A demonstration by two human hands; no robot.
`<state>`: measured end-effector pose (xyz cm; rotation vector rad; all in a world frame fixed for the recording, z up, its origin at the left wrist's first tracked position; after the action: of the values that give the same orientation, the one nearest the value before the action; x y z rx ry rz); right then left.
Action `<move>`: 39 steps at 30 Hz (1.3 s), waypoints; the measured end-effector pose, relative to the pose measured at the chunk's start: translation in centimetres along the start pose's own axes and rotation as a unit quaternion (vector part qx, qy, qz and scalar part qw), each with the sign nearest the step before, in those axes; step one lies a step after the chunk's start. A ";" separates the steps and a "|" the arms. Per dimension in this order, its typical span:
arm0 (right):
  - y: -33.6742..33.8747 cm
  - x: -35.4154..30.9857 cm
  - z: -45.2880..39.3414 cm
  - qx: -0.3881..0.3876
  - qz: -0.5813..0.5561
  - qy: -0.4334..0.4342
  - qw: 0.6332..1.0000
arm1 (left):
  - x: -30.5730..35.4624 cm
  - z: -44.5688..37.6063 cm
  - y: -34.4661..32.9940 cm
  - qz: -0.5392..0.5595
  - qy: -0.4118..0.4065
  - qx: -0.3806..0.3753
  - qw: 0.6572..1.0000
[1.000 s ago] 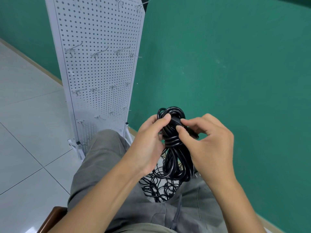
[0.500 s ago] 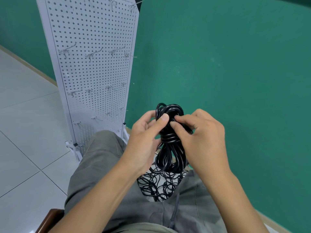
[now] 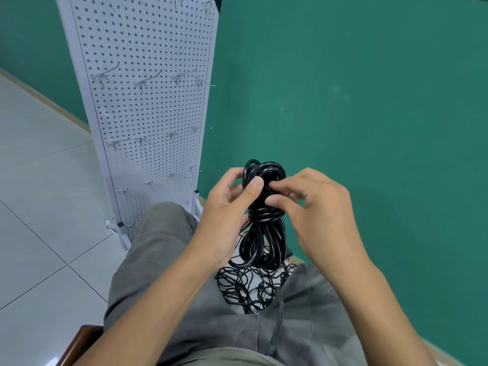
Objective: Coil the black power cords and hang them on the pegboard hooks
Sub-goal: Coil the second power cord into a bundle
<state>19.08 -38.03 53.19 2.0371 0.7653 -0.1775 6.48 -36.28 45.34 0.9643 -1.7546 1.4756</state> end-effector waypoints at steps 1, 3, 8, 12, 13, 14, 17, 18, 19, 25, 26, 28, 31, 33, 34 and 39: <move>-0.3 -0.1 0.1 -0.003 0.015 0.018 1.000 | -0.1 0.0 0.0 -0.003 0.002 -0.002 1.000; -0.9 0.2 0.3 -0.032 0.006 0.029 0.999 | -0.4 0.0 0.1 0.005 0.010 -0.005 1.000; 0.2 1.2 1.1 0.000 -0.116 -0.004 0.993 | -0.9 -0.1 -0.1 0.014 0.021 -0.010 1.000; 0.5 1.8 1.3 0.046 -0.152 -0.091 0.983 | -1.4 0.2 -0.6 -0.013 0.020 -0.024 0.999; 0.3 1.9 1.3 0.049 -0.144 -0.098 0.983 | -1.5 0.3 -0.6 -0.020 0.018 -0.026 0.999; 0.1 1.8 1.3 0.052 -0.138 -0.104 0.983 | -1.6 0.3 -0.7 -0.025 0.015 -0.026 0.999; -0.6 1.9 1.2 0.059 -0.159 -0.118 0.978 | -1.6 0.1 -0.4 -0.023 0.012 -0.016 1.000; -0.8 2.0 1.1 0.055 -0.179 -0.115 0.976 | -1.6 0.0 -0.2 -0.014 0.014 -0.008 1.000; -1.0 2.0 1.1 0.046 -0.208 -0.106 0.971 | -1.5 0.0 0.0 0.000 0.016 -0.001 1.000; -2.4 4.4 0.9 0.052 -0.391 -0.102 0.913 | -1.4 -0.5 0.6 0.028 0.031 0.000 0.999; -2.9 5.3 0.8 0.049 -0.414 -0.121 0.901 | -1.5 -0.6 0.7 0.028 0.035 0.000 0.999; -4.5 6.9 0.2 0.011 -0.465 -0.170 0.869 | -2.0 -1.0 1.0 0.024 0.043 -0.002 0.999; -7.0 9.3 -0.8 -0.058 -0.484 -0.224 0.843 | -2.9 -1.9 1.5 0.001 0.060 -0.004 0.998; -8.3 10.5 -1.5 -0.083 -0.489 -0.238 0.835 | -3.5 -2.9 1.8 -0.008 0.071 -0.010 0.997; -8.9 11.0 -2.0 -0.086 -0.495 -0.241 0.830 | -3.7 -3.5 1.9 -0.016 0.078 -0.013 0.997; -11.1 13.7 -4.5 -0.095 -0.557 -0.267 0.781 | -4.9 -7.5 1.0 -0.061 0.158 -0.105 0.980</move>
<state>22.79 -23.95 42.18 1.0005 1.4320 -1.2301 8.27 -28.17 41.92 0.6733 -1.5541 1.2578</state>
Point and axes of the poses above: each hand's wrist, its own z-axis away from the middle knuckle, its own y-axis out of the back of the hand, x = y × z, the point moved 7 cm from there along -z, towards the middle knuckle, and after that the axes turned 1 degree about x, right-handed, at the moved point
